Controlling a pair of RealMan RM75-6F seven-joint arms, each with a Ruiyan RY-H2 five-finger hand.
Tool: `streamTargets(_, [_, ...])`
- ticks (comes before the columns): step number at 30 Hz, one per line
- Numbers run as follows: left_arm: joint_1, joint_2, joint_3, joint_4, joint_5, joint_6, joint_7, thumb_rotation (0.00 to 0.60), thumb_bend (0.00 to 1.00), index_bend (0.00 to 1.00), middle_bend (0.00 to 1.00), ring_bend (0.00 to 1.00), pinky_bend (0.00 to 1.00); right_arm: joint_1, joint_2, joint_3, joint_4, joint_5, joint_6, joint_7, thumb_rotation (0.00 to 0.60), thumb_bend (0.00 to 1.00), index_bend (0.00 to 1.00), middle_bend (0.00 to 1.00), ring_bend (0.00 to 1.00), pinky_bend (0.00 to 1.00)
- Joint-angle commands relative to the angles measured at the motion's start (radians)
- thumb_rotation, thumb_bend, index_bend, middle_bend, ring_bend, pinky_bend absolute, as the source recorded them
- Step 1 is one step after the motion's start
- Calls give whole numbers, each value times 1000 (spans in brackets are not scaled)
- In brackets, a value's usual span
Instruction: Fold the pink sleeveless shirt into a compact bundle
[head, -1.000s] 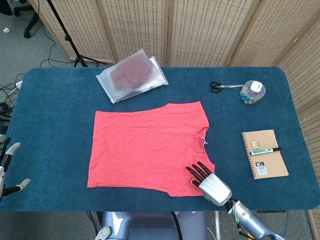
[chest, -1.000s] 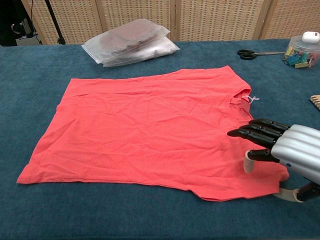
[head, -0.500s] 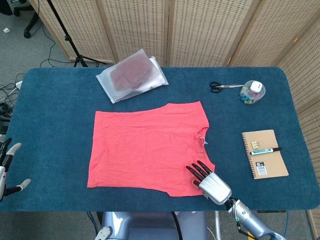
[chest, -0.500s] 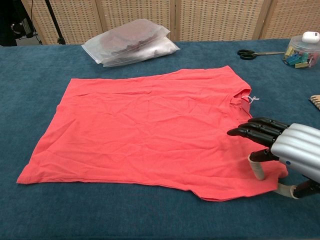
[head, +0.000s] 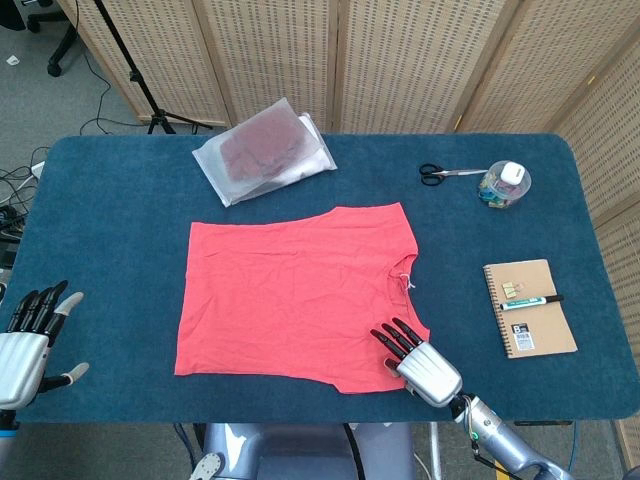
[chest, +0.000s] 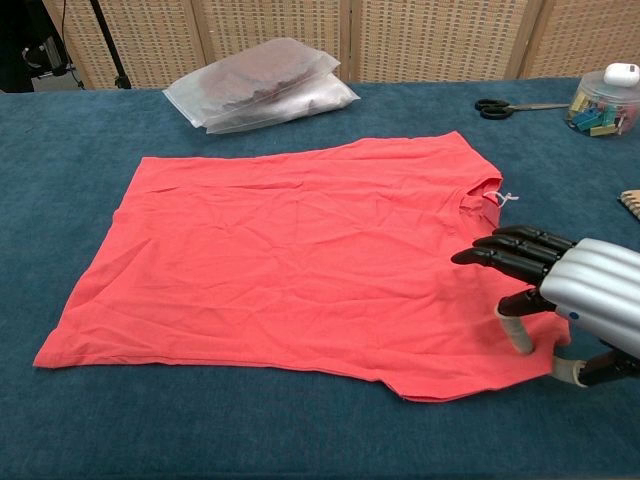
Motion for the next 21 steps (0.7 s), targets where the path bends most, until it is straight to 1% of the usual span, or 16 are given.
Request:
streamTargets(1, [-18, -55, 24, 70, 57, -14, 9, 600, 0, 102, 0, 0, 0, 1, 2, 0, -2, 3, 2, 3, 600, 414, 610, 91, 0, 0])
streamTargets(4, [-44, -120, 31, 148, 102, -32, 22, 600, 0, 213, 0, 0, 0, 3, 4, -2, -5, 5, 3, 2, 600, 416, 610, 91, 0, 0])
streamTargets(7, [-75, -162, 44, 200, 131, -72, 18, 600, 2, 276, 0, 0, 0, 4, 5, -4, -8, 7, 4, 0, 600, 416, 610, 91, 0, 0])
streamTargets(10, [-102, -201, 47, 251, 148, -99, 25, 600, 3, 291, 0, 0, 0, 4, 6, -5, -11, 10, 5, -1, 600, 417, 610, 93, 0, 0])
streamTargets(15, [-136, -280, 60, 341, 157, -142, -14, 600, 9, 320, 0, 0, 0, 6, 5, -5, -11, 18, 4, -3, 600, 440, 611, 97, 0, 0])
streamTargets(21, [-151, -350, 70, 419, 151, -160, -47, 600, 10, 327, 0, 0, 0, 7, 3, -7, -10, 22, 2, -12, 600, 440, 616, 97, 0, 0])
